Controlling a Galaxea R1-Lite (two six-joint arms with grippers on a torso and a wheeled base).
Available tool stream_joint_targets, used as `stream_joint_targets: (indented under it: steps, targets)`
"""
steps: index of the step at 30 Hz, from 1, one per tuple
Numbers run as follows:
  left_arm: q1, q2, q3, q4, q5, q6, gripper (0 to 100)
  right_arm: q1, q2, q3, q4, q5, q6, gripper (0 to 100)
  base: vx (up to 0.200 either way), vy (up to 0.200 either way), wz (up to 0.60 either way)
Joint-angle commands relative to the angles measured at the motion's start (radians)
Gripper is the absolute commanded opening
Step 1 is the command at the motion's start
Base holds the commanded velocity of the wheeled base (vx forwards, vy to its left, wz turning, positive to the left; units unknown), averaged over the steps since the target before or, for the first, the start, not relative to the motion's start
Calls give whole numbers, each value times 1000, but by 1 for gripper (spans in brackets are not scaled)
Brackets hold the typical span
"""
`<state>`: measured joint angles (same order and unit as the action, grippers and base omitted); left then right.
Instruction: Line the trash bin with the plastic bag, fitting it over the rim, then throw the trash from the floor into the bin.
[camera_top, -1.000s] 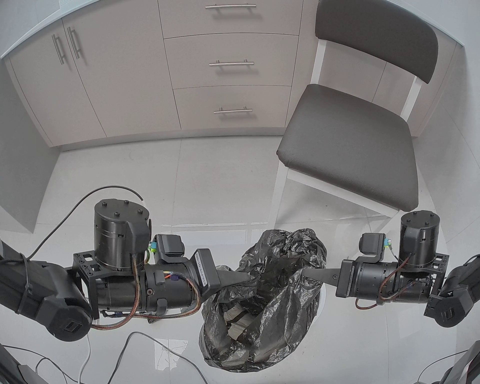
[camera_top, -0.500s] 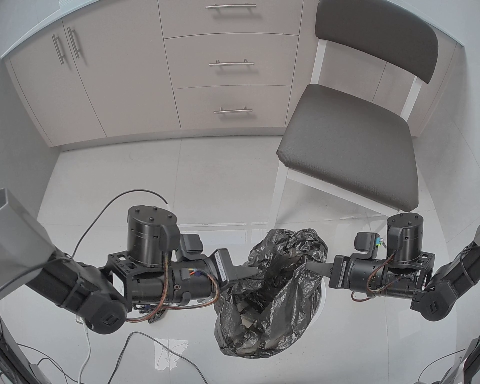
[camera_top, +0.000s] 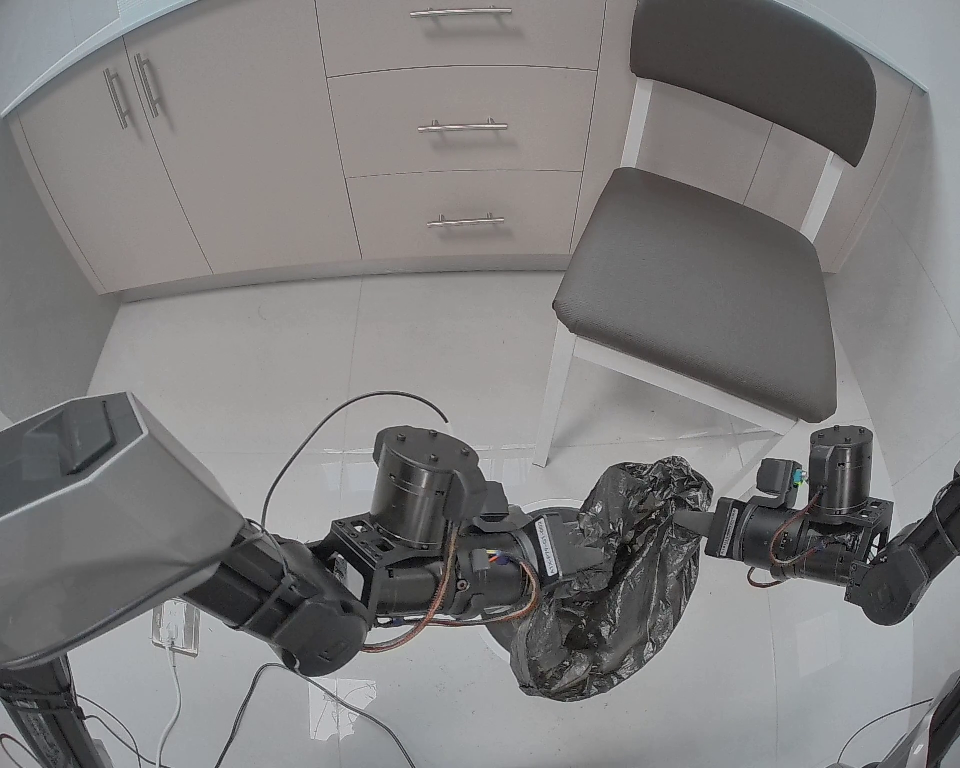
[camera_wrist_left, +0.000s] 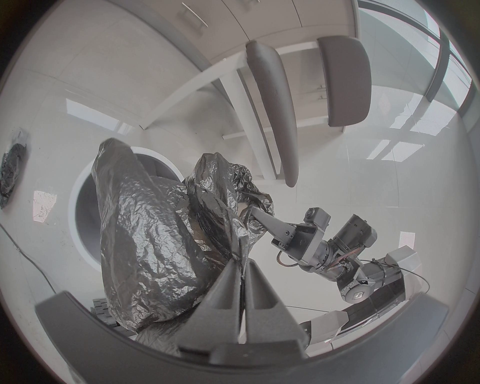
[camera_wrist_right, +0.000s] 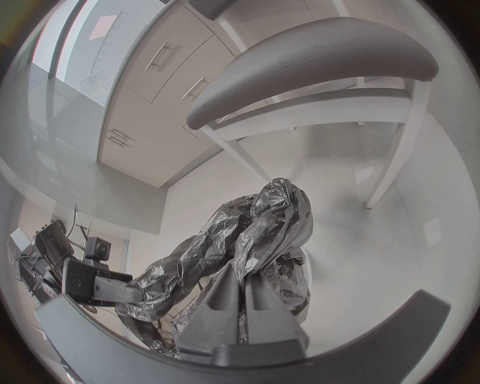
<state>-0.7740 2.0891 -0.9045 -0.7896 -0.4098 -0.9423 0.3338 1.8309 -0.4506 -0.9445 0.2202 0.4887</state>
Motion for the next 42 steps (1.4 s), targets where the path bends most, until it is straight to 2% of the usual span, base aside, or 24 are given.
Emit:
stream_joint_targets:
  steps: [1,4,7,14,16,17,19,24,27,34,36,39,41,42]
  targets:
    - [-27,68,-39,-2,2,-1,0,-27,-24,36,0,-1,-4,0,0,0,0]
    - [-33,108,-44,-5,63,2,0,-27,-12,56,0,2,-4,0,0,0,0]
    - [-25,132,-45,-5,91,8,0,-24,13,59,-5,4,-2,0,0,0,0]
    - [12,124,-2,1,91,23,0,-6,84,79,-102,1,-2,0,0,0,0]
    - [33,123,18,0,94,57,0,8,111,87,-148,1,-1,0,0,0,0]
    - [58,131,30,0,108,97,0,17,136,93,-191,-1,-1,0,0,0,0]
    - [87,137,32,0,138,119,0,30,154,99,-217,-2,-1,0,0,0,0]
    - [124,152,32,0,141,125,0,60,189,98,-221,-22,-1,0,0,0,0]
    - [142,189,13,-3,146,169,0,76,211,89,-223,-42,-2,0,0,0,0]
    - [150,252,-53,-11,189,186,0,71,235,67,-275,-47,-15,0,0,0,0]
    - [150,272,-86,-11,223,188,0,67,242,49,-286,-51,-18,0,0,0,0]
    - [150,304,-137,-11,342,221,0,67,251,32,-286,-56,-41,0,0,0,0]
    - [150,307,-142,-11,351,231,0,67,254,30,-286,-56,-44,0,0,0,0]
    - [156,325,-160,-13,402,293,0,67,272,27,-287,-73,-90,0,0,0,0]
